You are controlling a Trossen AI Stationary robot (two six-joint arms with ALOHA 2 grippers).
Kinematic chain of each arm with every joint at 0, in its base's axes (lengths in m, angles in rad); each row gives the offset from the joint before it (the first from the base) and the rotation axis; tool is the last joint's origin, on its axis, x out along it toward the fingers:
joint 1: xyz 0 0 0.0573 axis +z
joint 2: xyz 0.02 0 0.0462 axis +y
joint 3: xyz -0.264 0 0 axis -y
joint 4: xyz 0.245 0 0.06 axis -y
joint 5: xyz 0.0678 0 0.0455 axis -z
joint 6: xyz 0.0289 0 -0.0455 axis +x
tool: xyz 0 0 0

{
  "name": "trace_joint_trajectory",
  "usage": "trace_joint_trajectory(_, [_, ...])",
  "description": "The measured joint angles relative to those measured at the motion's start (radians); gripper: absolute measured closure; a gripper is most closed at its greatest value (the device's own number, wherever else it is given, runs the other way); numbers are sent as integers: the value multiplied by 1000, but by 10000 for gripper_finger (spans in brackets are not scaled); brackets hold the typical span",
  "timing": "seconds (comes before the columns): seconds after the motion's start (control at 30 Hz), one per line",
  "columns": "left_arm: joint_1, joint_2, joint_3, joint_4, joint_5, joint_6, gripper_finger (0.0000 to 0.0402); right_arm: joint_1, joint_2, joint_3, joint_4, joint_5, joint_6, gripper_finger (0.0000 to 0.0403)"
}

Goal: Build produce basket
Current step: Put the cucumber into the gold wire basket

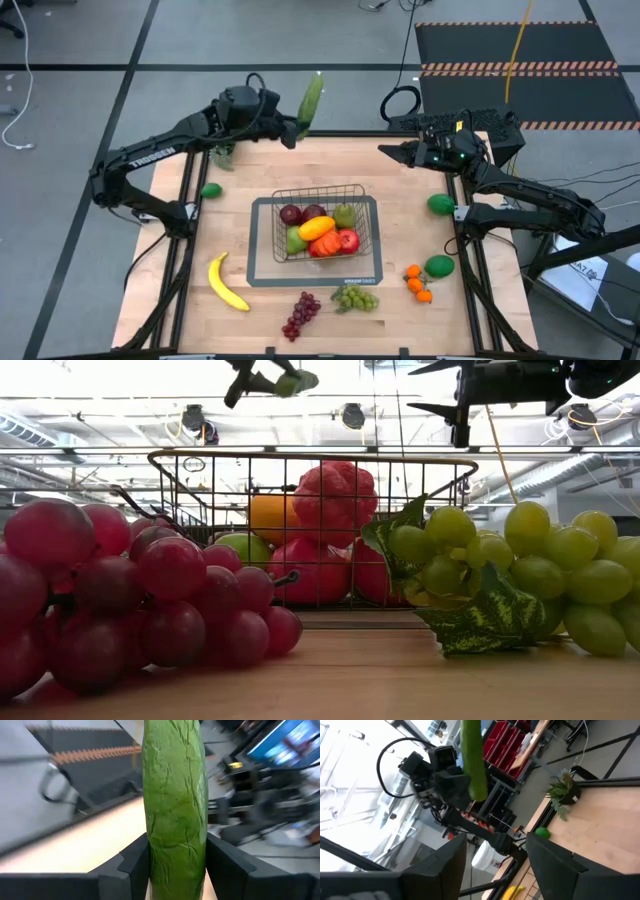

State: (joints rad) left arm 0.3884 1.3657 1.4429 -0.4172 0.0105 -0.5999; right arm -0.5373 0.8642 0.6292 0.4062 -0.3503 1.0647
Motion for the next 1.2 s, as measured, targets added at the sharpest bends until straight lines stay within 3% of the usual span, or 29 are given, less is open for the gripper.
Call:
trace_joint_trajectory(0.3, [-152, -1, 0, 141, -15, -254, 230, 0, 0, 0, 0, -21, -81, 202])
trace_joint_trajectory(0.67, [-203, -1, 0, 214, -31, -465, 229, 0, 0, 0, 0, -22, -111, 202])
trace_joint_trajectory(1.2, [-208, -1, -1, 214, -51, -433, 229, 0, 0, 0, 0, -22, -101, 202])
